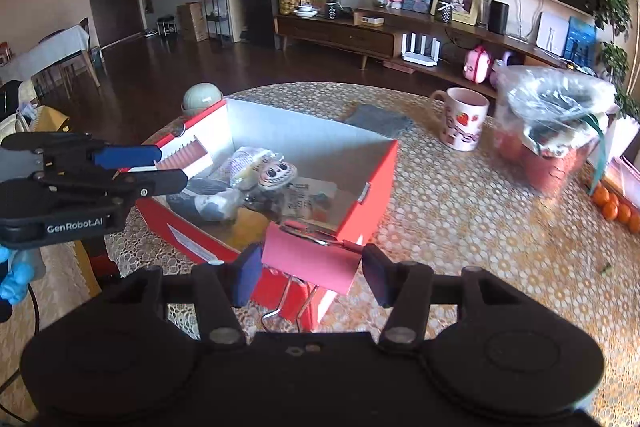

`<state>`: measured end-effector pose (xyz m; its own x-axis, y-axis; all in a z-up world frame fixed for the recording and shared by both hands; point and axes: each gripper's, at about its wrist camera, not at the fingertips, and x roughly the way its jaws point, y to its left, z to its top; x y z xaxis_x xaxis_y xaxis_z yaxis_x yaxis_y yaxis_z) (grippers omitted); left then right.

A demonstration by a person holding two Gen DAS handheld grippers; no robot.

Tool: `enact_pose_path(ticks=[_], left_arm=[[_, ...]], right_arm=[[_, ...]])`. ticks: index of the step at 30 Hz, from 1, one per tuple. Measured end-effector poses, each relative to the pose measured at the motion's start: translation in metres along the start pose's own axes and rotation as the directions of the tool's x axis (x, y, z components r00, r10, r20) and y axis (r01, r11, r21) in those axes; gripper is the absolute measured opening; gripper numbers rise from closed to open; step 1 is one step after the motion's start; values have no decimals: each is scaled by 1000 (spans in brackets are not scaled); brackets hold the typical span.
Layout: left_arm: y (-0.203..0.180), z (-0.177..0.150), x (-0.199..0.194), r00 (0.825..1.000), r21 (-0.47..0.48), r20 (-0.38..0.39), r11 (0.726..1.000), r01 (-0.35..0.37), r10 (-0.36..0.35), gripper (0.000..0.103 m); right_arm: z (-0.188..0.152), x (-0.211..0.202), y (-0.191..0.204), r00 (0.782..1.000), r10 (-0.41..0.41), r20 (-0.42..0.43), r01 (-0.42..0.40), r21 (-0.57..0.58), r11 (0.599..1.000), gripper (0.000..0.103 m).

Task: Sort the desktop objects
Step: 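Carry the pink block with the left gripper while the right gripper carries the clip over the box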

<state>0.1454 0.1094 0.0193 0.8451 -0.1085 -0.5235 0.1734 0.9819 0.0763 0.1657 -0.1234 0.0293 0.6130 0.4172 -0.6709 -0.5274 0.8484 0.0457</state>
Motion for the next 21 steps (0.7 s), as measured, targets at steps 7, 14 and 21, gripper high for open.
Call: enact_pose_path(ticks=[7, 14, 21], left_arm=[[25, -2, 28, 999, 8, -39, 999, -35, 35, 40], [36, -4, 61, 995, 14, -93, 999, -43, 44, 40], [43, -5, 91, 986, 12, -163, 999, -35, 37, 40]], right_arm=[[19, 31, 20, 1000, 2, -4, -2, -34, 999, 54], [30, 74, 32, 999, -21, -43, 18, -59, 998, 54], [32, 110, 36, 997, -41, -72, 37, -60, 998, 54]])
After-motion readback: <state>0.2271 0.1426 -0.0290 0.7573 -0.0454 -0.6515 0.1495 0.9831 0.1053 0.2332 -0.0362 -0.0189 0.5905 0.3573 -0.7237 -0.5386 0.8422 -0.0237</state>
